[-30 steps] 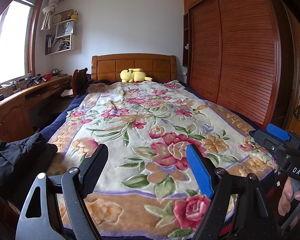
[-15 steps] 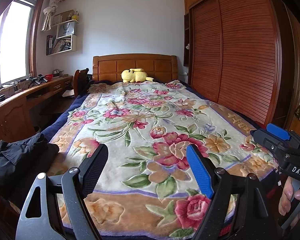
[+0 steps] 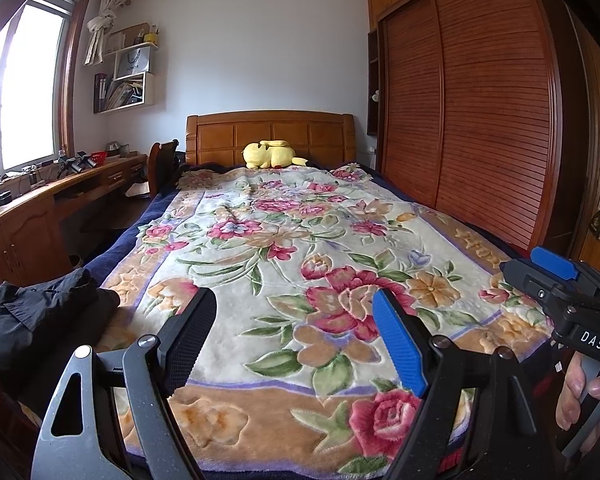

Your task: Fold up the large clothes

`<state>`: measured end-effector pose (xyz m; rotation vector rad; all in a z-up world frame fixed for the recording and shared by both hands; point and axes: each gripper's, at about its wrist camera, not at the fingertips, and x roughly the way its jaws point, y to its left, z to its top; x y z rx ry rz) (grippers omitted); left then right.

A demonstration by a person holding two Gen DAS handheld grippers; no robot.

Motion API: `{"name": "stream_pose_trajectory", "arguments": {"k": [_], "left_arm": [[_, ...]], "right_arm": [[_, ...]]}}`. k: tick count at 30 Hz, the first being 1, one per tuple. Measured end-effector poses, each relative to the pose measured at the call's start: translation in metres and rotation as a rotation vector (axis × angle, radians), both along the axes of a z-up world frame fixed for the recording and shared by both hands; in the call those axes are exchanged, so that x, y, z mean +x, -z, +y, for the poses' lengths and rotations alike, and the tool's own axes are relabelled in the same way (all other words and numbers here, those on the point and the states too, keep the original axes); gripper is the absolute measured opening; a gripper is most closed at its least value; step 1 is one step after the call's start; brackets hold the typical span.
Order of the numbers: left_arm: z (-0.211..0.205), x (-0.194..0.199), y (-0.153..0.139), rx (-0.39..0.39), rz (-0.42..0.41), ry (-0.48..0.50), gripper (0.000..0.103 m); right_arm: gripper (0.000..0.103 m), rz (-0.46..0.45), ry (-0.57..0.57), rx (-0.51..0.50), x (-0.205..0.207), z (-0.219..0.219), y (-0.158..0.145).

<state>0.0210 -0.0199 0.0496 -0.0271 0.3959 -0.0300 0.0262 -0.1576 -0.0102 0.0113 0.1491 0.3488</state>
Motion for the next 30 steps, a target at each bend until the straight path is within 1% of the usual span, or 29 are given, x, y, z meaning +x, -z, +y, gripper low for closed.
{"name": "stream_pose_trajectory", "arguments": {"k": [30], "left_arm": [[0.0072, 0.0014, 0.0024, -0.003, 0.006, -0.002, 0.081]], "right_arm": [[0.084, 0.006, -0.012, 0.000, 0.0012, -0.0004, 0.0017]]}}
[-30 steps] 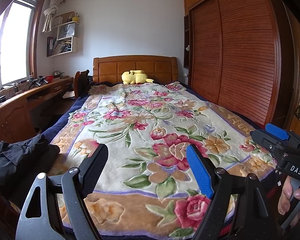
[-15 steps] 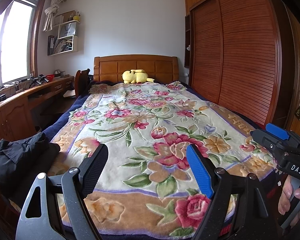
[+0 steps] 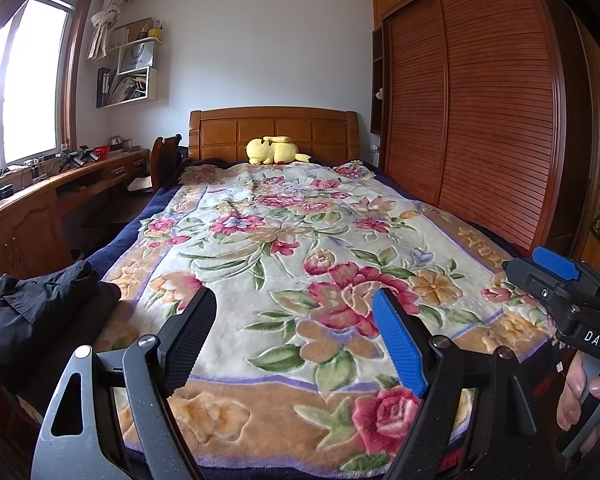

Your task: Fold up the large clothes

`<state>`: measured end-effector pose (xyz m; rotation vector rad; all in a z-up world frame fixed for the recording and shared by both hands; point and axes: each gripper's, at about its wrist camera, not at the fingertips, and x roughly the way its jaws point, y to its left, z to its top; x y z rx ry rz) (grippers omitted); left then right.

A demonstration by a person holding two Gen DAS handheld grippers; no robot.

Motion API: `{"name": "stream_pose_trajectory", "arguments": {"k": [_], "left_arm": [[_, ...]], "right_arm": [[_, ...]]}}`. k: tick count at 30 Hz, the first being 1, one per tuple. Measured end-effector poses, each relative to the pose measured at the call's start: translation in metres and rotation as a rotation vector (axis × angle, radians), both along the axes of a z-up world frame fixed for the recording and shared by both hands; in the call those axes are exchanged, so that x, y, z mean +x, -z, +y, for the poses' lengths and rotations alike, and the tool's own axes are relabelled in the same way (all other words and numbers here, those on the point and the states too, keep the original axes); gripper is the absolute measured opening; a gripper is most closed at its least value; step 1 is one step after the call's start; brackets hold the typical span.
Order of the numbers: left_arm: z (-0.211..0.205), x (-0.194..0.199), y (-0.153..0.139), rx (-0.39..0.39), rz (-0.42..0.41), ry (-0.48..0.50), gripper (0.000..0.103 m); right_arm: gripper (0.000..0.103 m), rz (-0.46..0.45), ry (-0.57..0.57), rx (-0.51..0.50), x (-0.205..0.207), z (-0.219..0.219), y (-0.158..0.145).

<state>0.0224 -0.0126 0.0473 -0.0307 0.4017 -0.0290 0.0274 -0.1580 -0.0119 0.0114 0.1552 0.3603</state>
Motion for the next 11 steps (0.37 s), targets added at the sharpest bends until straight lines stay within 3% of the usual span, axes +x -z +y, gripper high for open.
{"name": "stream_pose_trajectory", "arguments": {"k": [11], "left_arm": [[0.0007, -0.0001, 0.0001, 0.000, -0.001, 0.000, 0.081]], "right_arm": [[0.084, 0.002, -0.002, 0.001, -0.0006, -0.0005, -0.0002]]}}
